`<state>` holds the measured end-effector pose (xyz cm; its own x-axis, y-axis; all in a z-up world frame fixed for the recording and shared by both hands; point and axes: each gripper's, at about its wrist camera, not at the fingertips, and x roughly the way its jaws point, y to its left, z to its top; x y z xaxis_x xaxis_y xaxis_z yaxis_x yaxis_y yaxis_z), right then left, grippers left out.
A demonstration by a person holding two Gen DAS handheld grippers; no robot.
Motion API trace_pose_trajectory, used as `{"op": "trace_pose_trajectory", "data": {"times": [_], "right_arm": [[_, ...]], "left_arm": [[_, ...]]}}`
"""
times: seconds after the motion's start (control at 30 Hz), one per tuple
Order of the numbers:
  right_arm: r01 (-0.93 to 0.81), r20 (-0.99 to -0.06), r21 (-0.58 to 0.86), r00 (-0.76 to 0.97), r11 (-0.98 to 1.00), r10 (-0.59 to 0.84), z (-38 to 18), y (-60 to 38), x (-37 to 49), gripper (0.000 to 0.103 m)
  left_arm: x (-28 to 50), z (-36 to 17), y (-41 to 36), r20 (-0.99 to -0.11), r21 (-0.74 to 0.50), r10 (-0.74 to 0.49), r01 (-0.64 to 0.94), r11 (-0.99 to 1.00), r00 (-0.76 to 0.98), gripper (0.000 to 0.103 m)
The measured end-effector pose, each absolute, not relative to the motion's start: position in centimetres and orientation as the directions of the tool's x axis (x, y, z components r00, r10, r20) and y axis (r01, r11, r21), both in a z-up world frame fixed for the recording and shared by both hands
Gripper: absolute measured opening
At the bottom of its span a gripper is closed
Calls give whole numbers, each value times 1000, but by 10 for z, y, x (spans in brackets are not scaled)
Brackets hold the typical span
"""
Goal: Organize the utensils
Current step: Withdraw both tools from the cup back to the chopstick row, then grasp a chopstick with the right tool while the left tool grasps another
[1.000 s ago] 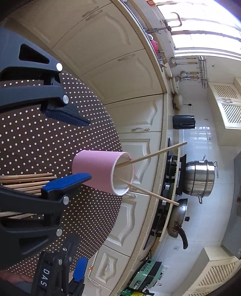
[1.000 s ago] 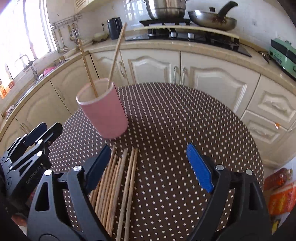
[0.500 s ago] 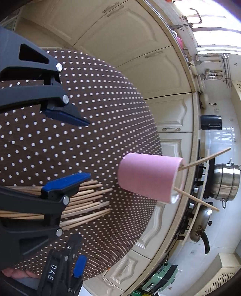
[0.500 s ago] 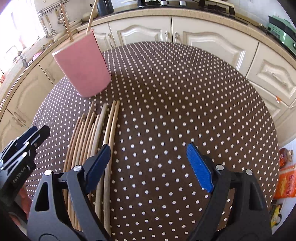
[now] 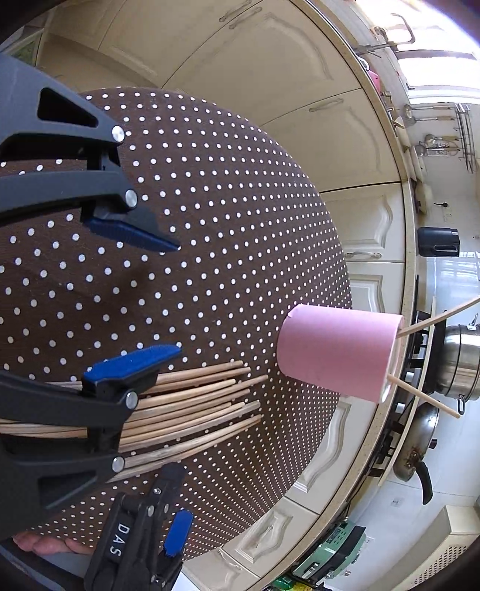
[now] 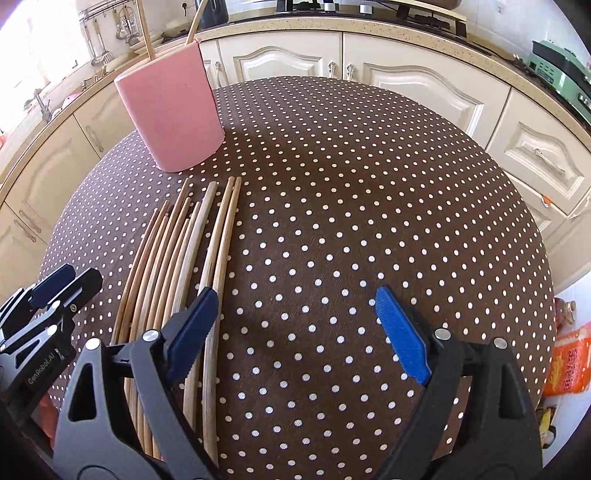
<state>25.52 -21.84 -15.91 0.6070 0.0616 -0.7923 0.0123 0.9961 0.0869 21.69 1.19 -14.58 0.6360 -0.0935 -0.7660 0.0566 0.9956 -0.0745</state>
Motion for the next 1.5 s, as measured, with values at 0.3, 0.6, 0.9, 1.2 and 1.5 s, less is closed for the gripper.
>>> {"op": "trace_pose_trajectory", "data": {"times": [0.3,0.6,0.9,1.2,1.5], "right_arm": [[35,-805,62,593,997,29,-156,-212,248,86],[15,-818,-7,575,1000,-14,-154,-187,252,86],[-119,-765,-41,642,992,45,-149,-173,242,20],[-154,-758,72,634,985,155,-148,-191,223,7],[-140,-756,103,633,985,169,-153,-199,217,7]], "left_arm": [[213,-149,12,-776,-95,-114,63,993,620,52],[213,-149,10,-779,-120,-143,79,990,610,52],[211,-148,8,-777,-141,-171,98,985,606,52],[216,-149,-6,-785,-129,-186,139,982,590,52],[224,-149,-20,-795,-68,-131,127,989,592,53]]}}
